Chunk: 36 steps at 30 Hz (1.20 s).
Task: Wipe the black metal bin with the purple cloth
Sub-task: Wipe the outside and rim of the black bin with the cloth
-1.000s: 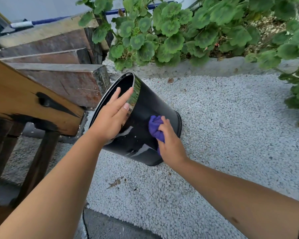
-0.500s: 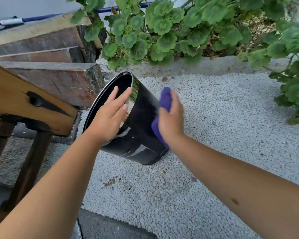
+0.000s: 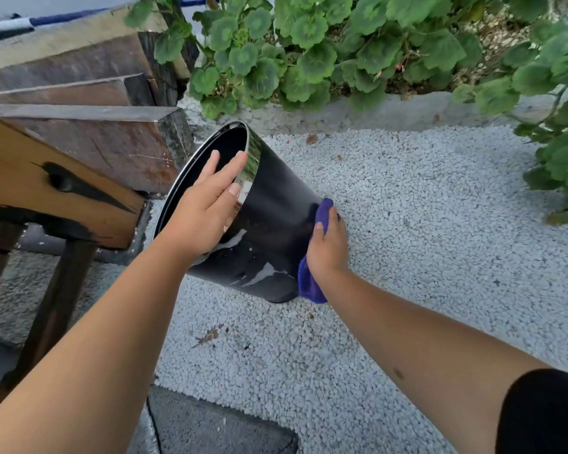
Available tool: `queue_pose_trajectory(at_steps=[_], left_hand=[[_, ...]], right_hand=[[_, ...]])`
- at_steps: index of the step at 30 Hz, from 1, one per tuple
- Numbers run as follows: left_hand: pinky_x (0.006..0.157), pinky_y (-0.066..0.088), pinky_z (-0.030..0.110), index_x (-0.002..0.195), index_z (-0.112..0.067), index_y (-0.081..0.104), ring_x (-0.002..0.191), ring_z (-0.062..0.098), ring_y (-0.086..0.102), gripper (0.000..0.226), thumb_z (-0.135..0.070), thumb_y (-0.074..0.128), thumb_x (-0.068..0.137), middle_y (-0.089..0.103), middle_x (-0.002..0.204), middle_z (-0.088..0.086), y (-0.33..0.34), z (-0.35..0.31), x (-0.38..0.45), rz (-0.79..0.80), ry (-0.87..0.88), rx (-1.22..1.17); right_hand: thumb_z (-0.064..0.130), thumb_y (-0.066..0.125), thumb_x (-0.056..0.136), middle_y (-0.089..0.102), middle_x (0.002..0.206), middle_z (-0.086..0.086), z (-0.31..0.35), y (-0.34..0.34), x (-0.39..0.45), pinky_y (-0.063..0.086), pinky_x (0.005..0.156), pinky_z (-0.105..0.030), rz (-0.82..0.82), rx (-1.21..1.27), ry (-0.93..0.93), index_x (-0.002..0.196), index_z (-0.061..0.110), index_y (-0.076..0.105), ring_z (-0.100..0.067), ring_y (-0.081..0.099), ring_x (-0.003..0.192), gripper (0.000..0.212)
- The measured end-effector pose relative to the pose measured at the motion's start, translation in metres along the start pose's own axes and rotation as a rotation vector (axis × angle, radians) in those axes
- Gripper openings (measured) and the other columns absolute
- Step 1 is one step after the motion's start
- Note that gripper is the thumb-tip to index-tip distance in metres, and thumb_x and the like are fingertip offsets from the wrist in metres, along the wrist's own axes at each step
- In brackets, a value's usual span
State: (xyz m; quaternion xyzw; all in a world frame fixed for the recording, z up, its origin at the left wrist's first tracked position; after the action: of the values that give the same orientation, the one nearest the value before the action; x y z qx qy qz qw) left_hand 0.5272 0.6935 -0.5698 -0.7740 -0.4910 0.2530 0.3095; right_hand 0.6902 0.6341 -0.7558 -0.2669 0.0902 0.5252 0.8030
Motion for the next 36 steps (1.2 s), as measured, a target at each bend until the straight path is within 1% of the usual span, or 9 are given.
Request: queue_pose_trajectory(at_steps=[6,10,13,16,20,22,30,34,36], left_hand=[[0.091,0.010,-0.011,0.147,-0.038,0.035,0.146,-0.003,-0.002,0.045,-0.024,0.040,0.104,0.010,0.163,-0.003,0.000,-0.001,0.000,-0.004,-0.038,-0.048],[0.096,0.009,-0.009,0.148,-0.034,0.034,0.144,-0.007,-0.002,0.045,-0.020,0.039,0.105,0.020,0.154,-0.024,0.003,-0.006,0.001,0.020,-0.007,-0.085],[0.093,0.010,-0.010,0.146,-0.038,0.035,0.139,-0.015,-0.001,0.045,-0.022,0.039,0.105,0.016,0.136,-0.047,0.003,-0.005,0.000,0.004,-0.015,-0.099],[0.093,0.012,-0.010,0.145,-0.043,0.035,0.143,-0.010,-0.002,0.044,-0.024,0.039,0.105,0.012,0.143,-0.037,0.004,-0.005,0.000,0.009,-0.013,-0.092],[0.096,0.012,-0.008,0.145,-0.040,0.035,0.145,-0.007,-0.001,0.043,-0.024,0.038,0.105,0.015,0.146,-0.035,0.003,-0.006,0.000,0.011,0.005,-0.079],[0.099,0.010,-0.006,0.147,-0.036,0.035,0.145,-0.006,-0.001,0.044,-0.023,0.038,0.105,0.018,0.147,-0.034,0.001,-0.005,0.001,0.007,0.012,-0.050],[0.102,0.010,-0.004,0.148,-0.033,0.034,0.136,-0.021,-0.003,0.045,-0.020,0.038,0.105,0.020,0.127,-0.062,0.011,-0.004,0.000,0.028,0.033,-0.086],[0.089,0.019,-0.010,0.149,-0.032,0.034,0.141,-0.010,-0.004,0.045,-0.020,0.038,0.105,0.023,0.136,-0.048,0.011,-0.007,0.000,0.019,0.009,-0.133],[0.097,0.018,-0.005,0.148,-0.034,0.034,0.143,-0.007,-0.005,0.045,-0.021,0.037,0.105,0.023,0.145,-0.036,0.012,-0.011,-0.001,0.026,0.011,-0.148]], right_hand=[[0.024,0.034,0.104,0.021,0.161,-0.011,-0.019,-0.008,-0.010,0.023,0.115,-0.039,0.042,-0.143,-0.001,0.155,0.018,0.015,-0.031,0.025,0.145,0.055],[0.027,0.037,0.102,0.057,0.132,-0.019,-0.029,-0.032,0.007,0.041,0.098,-0.041,0.028,-0.211,0.214,0.139,0.012,0.044,-0.038,0.053,0.120,0.040],[0.029,0.040,0.099,0.062,0.114,-0.013,-0.020,-0.059,0.028,0.047,0.083,-0.040,-0.090,-0.006,0.308,0.126,0.017,0.048,-0.031,0.060,0.095,0.031],[0.032,0.042,0.096,0.062,0.103,-0.002,0.015,-0.062,0.038,0.042,0.067,-0.029,-0.135,0.178,0.161,0.125,0.027,0.044,-0.021,0.061,0.084,0.029],[0.038,0.037,0.097,0.040,0.146,0.000,0.069,-0.015,0.025,0.040,0.094,-0.034,0.045,-0.059,-0.263,0.144,0.030,0.041,-0.019,0.049,0.117,0.047],[0.035,0.034,0.099,0.031,0.155,0.000,0.069,-0.004,0.026,0.038,0.105,-0.043,0.068,-0.187,-0.318,0.148,0.030,0.034,-0.025,0.042,0.130,0.049],[0.033,0.027,0.102,0.024,0.161,-0.009,0.000,-0.017,0.050,0.023,0.115,-0.043,0.276,-0.317,0.028,0.155,0.027,0.018,-0.032,0.028,0.143,0.054],[0.033,0.040,0.099,0.040,0.153,-0.007,0.000,-0.039,0.057,0.031,0.108,-0.037,0.251,-0.282,0.102,0.149,0.025,0.036,-0.033,0.039,0.136,0.051],[0.039,0.047,0.093,0.055,0.139,-0.008,-0.001,-0.047,0.049,0.037,0.107,-0.040,0.189,-0.067,0.166,0.136,0.023,0.053,-0.032,0.051,0.124,0.046]])
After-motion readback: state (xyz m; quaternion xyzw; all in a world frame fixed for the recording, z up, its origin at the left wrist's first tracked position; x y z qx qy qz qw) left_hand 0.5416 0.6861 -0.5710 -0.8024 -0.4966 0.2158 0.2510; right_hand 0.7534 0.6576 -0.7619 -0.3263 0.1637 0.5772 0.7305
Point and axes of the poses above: each hand's wrist, its own x-axis towards the middle knuckle, its own y-axis out of the palm, z = x × y, the point moved 5 cm from there along x, towards the middle knuckle
